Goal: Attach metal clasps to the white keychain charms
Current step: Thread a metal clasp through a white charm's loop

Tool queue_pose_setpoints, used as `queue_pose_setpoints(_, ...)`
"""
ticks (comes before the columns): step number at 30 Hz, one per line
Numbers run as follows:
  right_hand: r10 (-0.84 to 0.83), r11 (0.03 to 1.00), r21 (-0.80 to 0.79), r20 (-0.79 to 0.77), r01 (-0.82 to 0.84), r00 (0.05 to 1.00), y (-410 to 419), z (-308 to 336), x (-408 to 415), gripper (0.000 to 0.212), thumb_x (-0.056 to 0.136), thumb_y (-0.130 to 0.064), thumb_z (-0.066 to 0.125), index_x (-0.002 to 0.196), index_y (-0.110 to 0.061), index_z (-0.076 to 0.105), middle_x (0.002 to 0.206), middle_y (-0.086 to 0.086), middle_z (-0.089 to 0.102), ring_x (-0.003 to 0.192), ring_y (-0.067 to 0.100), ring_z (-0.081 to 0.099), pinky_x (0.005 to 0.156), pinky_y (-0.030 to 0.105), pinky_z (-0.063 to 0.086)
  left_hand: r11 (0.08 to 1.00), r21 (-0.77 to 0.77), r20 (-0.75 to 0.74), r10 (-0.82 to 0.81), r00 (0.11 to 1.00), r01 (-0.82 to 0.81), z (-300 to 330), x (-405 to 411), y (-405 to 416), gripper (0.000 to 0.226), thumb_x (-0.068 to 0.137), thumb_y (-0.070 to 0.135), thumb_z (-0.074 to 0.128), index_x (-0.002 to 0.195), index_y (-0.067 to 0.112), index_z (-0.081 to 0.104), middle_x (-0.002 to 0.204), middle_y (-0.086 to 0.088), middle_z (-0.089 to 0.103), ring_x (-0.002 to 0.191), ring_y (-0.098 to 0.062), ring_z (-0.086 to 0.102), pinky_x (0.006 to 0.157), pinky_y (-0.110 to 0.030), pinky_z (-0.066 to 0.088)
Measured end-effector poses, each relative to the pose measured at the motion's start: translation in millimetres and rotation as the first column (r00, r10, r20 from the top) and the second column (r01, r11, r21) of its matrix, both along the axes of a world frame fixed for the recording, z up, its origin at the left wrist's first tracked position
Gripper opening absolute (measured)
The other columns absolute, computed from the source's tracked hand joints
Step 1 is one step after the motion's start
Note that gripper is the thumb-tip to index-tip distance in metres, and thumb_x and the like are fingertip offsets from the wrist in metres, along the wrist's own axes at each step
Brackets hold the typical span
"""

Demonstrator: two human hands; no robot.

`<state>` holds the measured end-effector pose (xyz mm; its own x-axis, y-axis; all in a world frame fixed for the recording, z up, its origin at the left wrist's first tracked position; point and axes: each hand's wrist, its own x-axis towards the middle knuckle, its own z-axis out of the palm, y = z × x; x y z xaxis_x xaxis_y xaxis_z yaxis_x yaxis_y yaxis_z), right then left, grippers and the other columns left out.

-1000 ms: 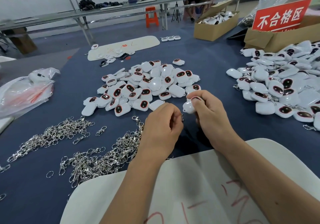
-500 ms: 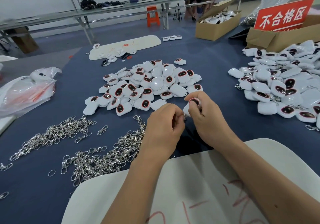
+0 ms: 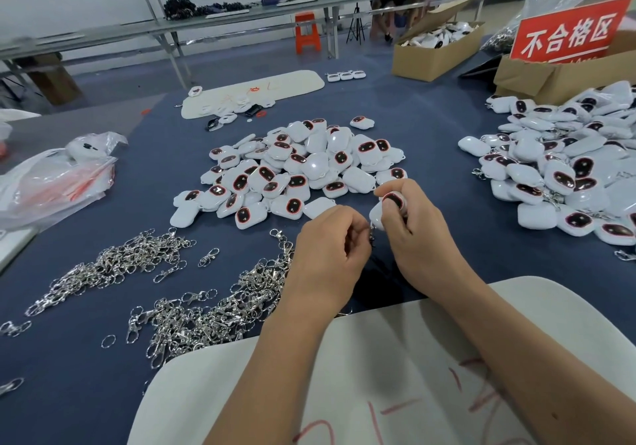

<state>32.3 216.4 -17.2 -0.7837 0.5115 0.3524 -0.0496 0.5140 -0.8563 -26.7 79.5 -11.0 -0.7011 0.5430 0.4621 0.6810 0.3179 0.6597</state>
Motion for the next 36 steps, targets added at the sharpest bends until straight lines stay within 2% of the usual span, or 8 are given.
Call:
queue_pose_setpoints(4, -0.001, 1.000, 0.010, -0.010, 0.001, 1.000, -0.9, 0.0, -0.2, 0.016, 0.106, -0.016, 0.042, 0.108, -0.022, 0.057, 0.070, 0.001, 0.055, 0.059, 0.008, 0.045, 0.053, 0.021, 0.037, 1.000, -0.020, -0.006, -0.015, 1.000, 0.015, 0.6, 0.9, 0.1, 0.012, 0.089, 0.006, 0.066, 0.083, 0.017, 0.063, 0.075, 0.007, 0.060, 0.069, -0.013, 0.052, 0.060, -0.018, 0.040)
queue_pose_setpoints(8, -0.003, 1.000, 0.029, 0.000, 0.003, 1.000, -0.8, -0.1, -0.5, 0.016, 0.105, -0.016, 0.042, 0.108, -0.022, 0.057, 0.076, 0.003, 0.060, 0.065, 0.007, 0.051, 0.056, 0.020, 0.040, 0.999, -0.029, -0.015, -0.015, 1.000, 0.015, 0.7, 1.9, 0.3, 0.009, 0.090, 0.007, 0.065, 0.085, 0.015, 0.064, 0.076, 0.006, 0.060, 0.070, -0.013, 0.053, 0.064, -0.030, 0.046)
queue_pose_setpoints(15, 0.022, 0.997, 0.074, -0.017, -0.021, 1.000, -1.1, -1.4, -1.1, 0.014, 0.105, -0.011, 0.045, 0.108, -0.018, 0.057, 0.063, -0.021, 0.056, 0.053, 0.003, 0.047, 0.050, 0.013, 0.036, 0.999, -0.031, 0.014, 0.012, 1.000, -0.011, -0.2, 4.6, 1.0, 0.009, 0.090, 0.006, 0.064, 0.085, 0.014, 0.064, 0.079, 0.005, 0.063, 0.072, -0.014, 0.055, 0.069, -0.039, 0.049)
queue_pose_setpoints(19, 0.041, 0.992, 0.119, -0.026, -0.038, 0.999, -2.5, -1.6, -0.5, 0.013, 0.106, -0.010, 0.046, 0.107, -0.017, 0.056, 0.059, -0.020, 0.057, 0.054, 0.004, 0.050, 0.051, 0.012, 0.036, 0.998, -0.057, 0.038, 0.037, 0.999, -0.035, 0.1, 6.3, 1.6, 0.011, 0.089, 0.005, 0.063, 0.085, 0.015, 0.064, 0.080, 0.006, 0.063, 0.073, -0.013, 0.055, 0.071, -0.039, 0.050)
queue_pose_setpoints(24, 0.057, 0.979, 0.195, -0.026, -0.051, 0.998, -4.3, 0.1, -0.1, 0.011, 0.105, -0.013, 0.045, 0.109, -0.017, 0.055, 0.063, -0.001, 0.060, 0.063, 0.017, 0.056, 0.056, 0.026, 0.042, 0.993, -0.107, 0.095, 0.061, 0.994, -0.051, 1.2, 7.0, 0.9, 0.013, 0.088, 0.006, 0.063, 0.085, 0.019, 0.065, 0.085, 0.006, 0.065, 0.077, -0.015, 0.058, 0.075, -0.040, 0.052)
queue_pose_setpoints(28, 0.068, 0.959, 0.275, -0.010, -0.063, 0.998, -5.2, 0.7, 0.7, 0.011, 0.105, -0.012, 0.046, 0.112, -0.014, 0.054, 0.062, -0.006, 0.054, 0.060, 0.021, 0.052, 0.055, 0.035, 0.038, 0.990, -0.119, 0.110, 0.094, 0.990, -0.081, 1.2, 8.6, 1.1, 0.013, 0.092, 0.011, 0.062, 0.083, 0.020, 0.062, 0.082, 0.006, 0.063, 0.074, -0.016, 0.057, 0.072, -0.040, 0.051)
queue_pose_setpoints(32, 0.085, 0.946, 0.316, -0.014, -0.076, 0.996, -6.1, 0.5, 0.4, 0.011, 0.104, -0.010, 0.046, 0.113, -0.010, 0.052, 0.062, -0.013, 0.044, 0.056, 0.014, 0.045, 0.054, 0.029, 0.028, 0.986, -0.123, 0.132, 0.129, 0.983, -0.113, 0.5, 8.0, 1.3, 0.017, 0.093, 0.012, 0.060, 0.079, 0.022, 0.060, 0.078, 0.008, 0.061, 0.070, -0.015, 0.054, 0.067, -0.038, 0.050)
queue_pose_setpoints(36, 0.087, 0.976, 0.202, -0.042, -0.077, 0.995, -5.0, 0.4, 1.6, 0.010, 0.105, -0.008, 0.045, 0.109, -0.011, 0.053, 0.056, -0.013, 0.050, 0.052, 0.010, 0.045, 0.048, 0.017, 0.031, 0.993, -0.076, 0.103, 0.101, 0.990, -0.094, 0.0, 6.4, 0.6, 0.015, 0.098, 0.016, 0.059, 0.083, 0.017, 0.062, 0.081, 0.005, 0.062, 0.076, -0.018, 0.055, 0.073, -0.042, 0.050)
